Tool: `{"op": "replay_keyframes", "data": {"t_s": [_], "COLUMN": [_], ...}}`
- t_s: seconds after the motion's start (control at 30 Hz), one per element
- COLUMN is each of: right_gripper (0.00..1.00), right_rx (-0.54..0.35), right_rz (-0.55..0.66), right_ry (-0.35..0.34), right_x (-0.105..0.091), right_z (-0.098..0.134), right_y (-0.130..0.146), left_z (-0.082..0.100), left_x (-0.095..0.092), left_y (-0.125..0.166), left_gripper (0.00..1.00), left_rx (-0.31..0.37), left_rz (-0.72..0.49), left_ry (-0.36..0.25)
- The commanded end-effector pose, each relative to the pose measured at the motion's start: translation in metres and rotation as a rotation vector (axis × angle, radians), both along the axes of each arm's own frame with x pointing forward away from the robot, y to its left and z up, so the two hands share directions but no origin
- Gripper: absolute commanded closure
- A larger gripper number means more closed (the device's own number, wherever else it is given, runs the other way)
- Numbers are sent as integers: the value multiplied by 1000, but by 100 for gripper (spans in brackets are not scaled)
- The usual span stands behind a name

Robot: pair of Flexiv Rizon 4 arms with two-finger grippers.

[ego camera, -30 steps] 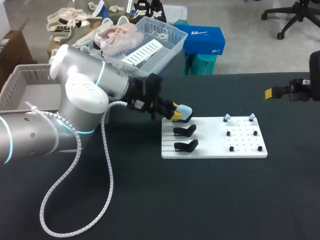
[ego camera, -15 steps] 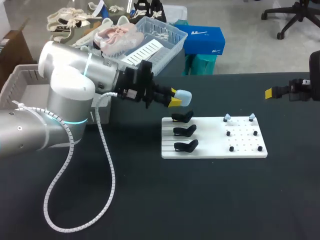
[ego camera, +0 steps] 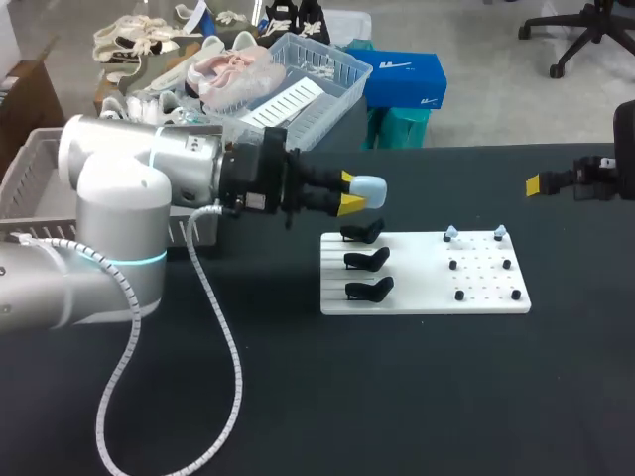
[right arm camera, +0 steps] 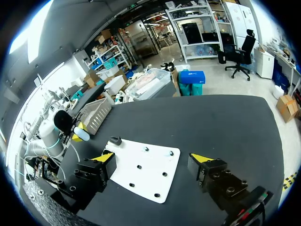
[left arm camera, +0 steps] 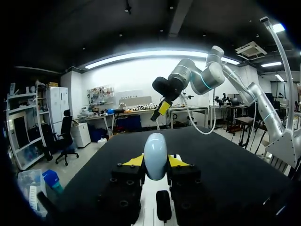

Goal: Pick up each earbud case from the left stands, insert the matching earbuds, close the lid, and place the case in the box.

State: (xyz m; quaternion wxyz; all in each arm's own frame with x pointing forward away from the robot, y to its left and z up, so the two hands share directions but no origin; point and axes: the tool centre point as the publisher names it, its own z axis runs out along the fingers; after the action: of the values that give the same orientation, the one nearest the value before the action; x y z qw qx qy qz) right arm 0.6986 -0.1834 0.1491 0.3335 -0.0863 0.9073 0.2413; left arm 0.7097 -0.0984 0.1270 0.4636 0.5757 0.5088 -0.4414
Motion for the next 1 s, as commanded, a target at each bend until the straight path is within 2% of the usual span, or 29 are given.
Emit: {"op": "replay_keyframes", "data": {"t_s": [0.03,1.0], "right_gripper": [0,0], "right_rx": [0,0], "right_rz": [1,1], "right_ry": [0,0], "right_x": [1,1], "right_z": [-1,-1], "right_y": [0,0], "left_z": [0,1], "left_x": [-16,-19], "left_y": [0,0], "left_gripper": [100,100], "left_rx": [-14,-15], "left_rz": [81,77], "left_ry": [-15,-14]}}
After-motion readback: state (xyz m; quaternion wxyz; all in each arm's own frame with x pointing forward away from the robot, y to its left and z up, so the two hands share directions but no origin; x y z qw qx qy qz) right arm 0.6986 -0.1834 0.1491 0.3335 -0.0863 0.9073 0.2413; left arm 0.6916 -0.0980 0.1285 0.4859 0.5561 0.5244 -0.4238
